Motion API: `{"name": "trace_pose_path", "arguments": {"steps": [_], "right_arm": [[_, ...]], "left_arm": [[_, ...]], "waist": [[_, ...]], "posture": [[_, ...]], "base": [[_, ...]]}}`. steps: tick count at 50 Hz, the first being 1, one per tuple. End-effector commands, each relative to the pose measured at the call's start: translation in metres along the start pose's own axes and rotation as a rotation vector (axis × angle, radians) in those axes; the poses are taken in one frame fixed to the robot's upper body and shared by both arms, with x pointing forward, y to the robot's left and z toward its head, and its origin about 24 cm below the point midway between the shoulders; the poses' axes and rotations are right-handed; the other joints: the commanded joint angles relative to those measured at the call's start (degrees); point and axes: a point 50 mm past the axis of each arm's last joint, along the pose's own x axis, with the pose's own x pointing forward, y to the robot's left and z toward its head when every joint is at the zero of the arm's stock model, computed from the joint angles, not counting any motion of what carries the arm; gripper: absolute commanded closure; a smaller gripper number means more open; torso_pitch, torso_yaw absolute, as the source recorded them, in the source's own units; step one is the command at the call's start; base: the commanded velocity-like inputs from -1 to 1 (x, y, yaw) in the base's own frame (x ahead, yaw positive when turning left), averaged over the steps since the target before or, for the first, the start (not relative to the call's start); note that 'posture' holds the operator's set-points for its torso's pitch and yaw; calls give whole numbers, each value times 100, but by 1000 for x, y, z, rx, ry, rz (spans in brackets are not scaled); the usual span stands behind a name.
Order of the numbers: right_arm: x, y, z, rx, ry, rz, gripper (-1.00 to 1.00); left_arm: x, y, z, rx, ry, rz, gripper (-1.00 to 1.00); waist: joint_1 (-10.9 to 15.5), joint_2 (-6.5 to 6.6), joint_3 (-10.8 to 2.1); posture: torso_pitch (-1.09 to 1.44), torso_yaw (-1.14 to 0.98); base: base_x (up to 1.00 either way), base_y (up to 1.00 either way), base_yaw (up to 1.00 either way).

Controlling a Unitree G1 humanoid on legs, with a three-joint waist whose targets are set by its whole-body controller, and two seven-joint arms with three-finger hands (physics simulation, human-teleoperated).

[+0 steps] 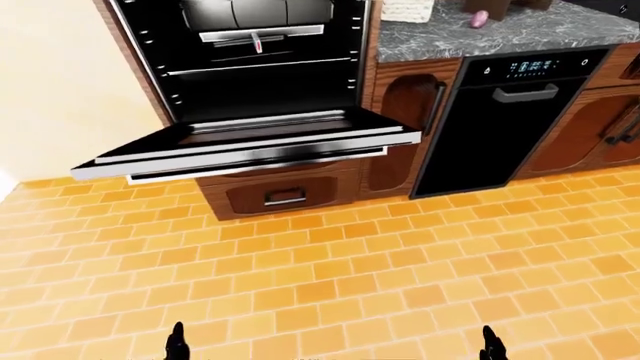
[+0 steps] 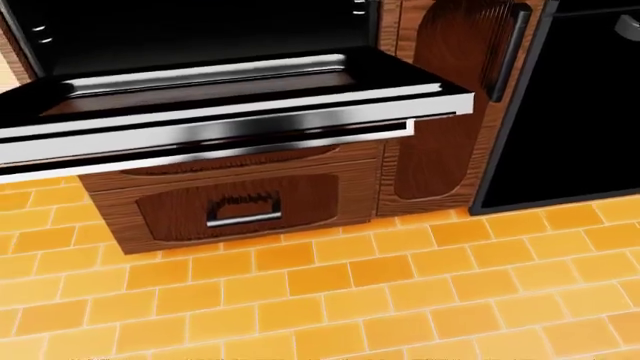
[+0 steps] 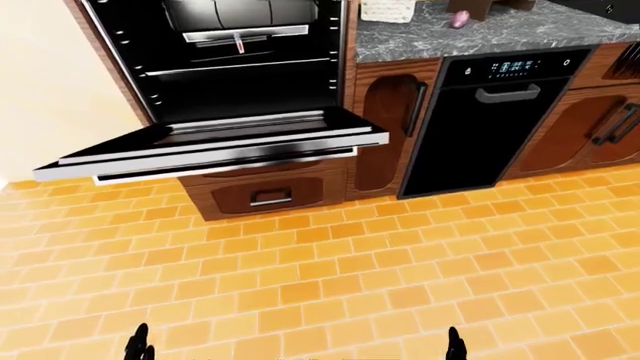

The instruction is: Close the oven door.

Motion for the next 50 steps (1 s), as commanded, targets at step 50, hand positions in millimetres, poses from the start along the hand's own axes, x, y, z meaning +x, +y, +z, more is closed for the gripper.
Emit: {"name": "trace_pose_path", "arguments": {"steps": [50], "right_arm": [[3,0,8,-3,-40,6,-100]], "left_arm": [[5,7,12,3,-57,24,-100]], "waist": [[-21,-364,-64]], "posture": [[0,0]], "base": [[0,27,0]]}}
